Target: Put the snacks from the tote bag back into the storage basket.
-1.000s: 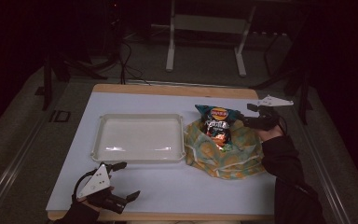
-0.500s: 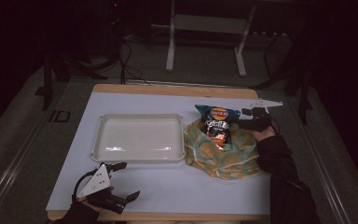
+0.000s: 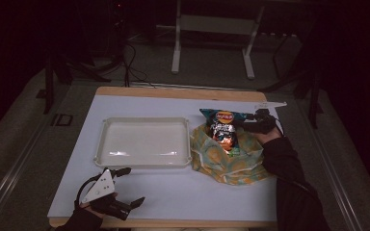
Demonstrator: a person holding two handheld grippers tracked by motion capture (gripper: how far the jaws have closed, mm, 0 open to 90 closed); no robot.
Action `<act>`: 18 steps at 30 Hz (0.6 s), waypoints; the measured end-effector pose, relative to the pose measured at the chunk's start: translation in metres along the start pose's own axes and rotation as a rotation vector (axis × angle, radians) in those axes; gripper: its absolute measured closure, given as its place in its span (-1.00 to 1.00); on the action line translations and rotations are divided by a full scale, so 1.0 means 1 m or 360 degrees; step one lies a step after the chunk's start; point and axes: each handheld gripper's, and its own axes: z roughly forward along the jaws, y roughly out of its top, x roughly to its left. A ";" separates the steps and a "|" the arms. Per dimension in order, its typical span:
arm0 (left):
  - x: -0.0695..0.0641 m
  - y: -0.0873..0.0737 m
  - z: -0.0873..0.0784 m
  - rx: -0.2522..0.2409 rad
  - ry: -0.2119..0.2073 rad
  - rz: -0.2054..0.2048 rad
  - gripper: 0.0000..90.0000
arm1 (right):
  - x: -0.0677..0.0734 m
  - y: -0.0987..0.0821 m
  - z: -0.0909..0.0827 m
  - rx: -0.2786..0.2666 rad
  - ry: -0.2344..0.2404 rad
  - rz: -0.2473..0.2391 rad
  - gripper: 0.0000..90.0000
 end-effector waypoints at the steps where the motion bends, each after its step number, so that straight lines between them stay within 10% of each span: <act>1: 0.000 0.000 0.000 -0.0003 0.0000 -0.0002 -0.99 | 0.000 0.001 0.001 0.0009 0.0009 0.0000 -0.16; 7: 0.000 0.000 -0.001 -0.0010 -0.0002 -0.0003 -0.99 | 0.003 0.002 0.004 0.0045 0.0006 -0.0059 0.25; 11: 0.000 0.000 -0.001 -0.0011 -0.0003 -0.0003 -0.99 | 0.008 0.004 0.008 0.0112 -0.0006 -0.0112 0.95; 18: 0.000 0.000 -0.001 -0.0011 -0.0003 0.0000 -0.99 | 0.016 0.009 0.003 0.0141 -0.0045 -0.0184 1.00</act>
